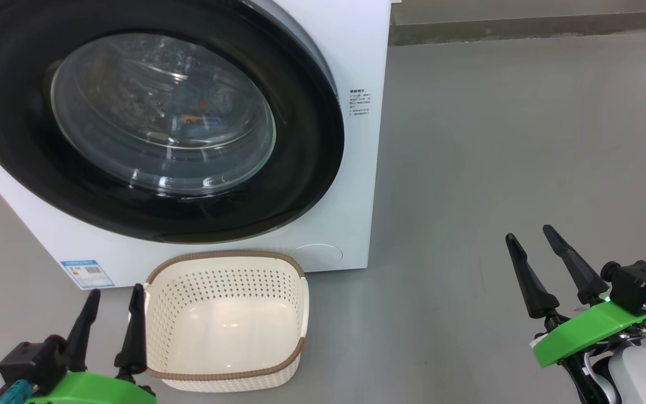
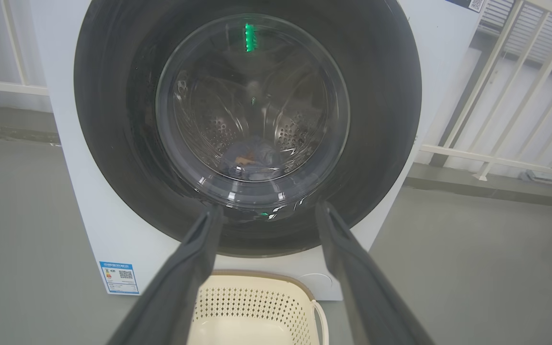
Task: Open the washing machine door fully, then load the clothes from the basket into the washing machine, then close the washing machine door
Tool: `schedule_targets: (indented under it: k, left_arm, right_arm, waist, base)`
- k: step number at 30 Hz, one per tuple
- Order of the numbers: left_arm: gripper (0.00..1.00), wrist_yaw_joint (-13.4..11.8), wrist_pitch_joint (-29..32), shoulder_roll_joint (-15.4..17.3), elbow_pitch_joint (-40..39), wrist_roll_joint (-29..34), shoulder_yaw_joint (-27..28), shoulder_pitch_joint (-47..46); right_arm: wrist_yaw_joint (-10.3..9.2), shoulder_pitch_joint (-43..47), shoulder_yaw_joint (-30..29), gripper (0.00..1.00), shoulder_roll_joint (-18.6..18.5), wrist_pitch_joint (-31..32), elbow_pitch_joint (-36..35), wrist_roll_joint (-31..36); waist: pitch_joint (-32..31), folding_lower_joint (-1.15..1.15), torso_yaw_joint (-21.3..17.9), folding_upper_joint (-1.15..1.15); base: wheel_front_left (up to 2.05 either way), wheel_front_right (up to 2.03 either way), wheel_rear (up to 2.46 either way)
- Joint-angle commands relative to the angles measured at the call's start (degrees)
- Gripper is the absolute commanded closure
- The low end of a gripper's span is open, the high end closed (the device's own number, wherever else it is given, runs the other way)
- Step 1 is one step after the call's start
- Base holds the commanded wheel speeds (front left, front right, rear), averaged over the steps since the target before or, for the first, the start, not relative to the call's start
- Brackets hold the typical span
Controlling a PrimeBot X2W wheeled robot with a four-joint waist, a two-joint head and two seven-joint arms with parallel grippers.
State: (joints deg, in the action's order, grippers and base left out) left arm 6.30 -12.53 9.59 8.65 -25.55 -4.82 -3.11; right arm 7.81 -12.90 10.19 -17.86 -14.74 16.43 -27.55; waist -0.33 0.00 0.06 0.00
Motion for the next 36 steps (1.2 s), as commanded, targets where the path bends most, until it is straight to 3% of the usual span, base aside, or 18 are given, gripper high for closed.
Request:
schedule_targets:
  k: [1,23,24,33,36]
  left_arm:
    - [0.00,-0.41,-0.02,1.57,-1.75,-0.30,1.86,-1.29]
    - [0.00,-0.63,0.18,1.77,-1.94,-2.22,1.14,-1.49]
    - [1.00,-0.49,0.24,0.30,-0.13,-1.98,-0.65,0.01]
    - [1.00,-0.40,1.38,-0.84,1.39,-5.52,-0.07,0.44]
    - [1.00,-0.36,1.83,-0.99,1.51,-7.09,0.21,0.37]
  right_arm:
    - [-0.32,0.11,0.66,0.00,-0.26,-0.26,-1.48,0.60]
    - [-0.32,0.34,0.50,0.00,0.49,-0.26,-1.35,0.64]
    - [-0.19,0.03,-0.08,1.00,1.07,0.00,0.22,0.24]
    - [-0.18,0.98,-0.69,1.00,2.50,1.18,1.20,-3.40]
    - [-0.19,1.15,-1.09,1.00,2.81,1.70,1.13,-4.98]
  waist:
    - [0.02,0.00,0.05,0.00]
    - [0.28,0.00,-0.22,0.00]
    - [0.28,0.00,-0.22,0.00]
    - [0.16,0.13,-0.22,0.00]
    - [0.22,0.03,-0.22,0.00]
  base:
    - [0.00,0.00,0.00]
    - [0.00,0.00,0.00]
    - [0.00,0.00,0.00]
    - [0.00,0.00,0.00]
    - [0.00,0.00,0.00]
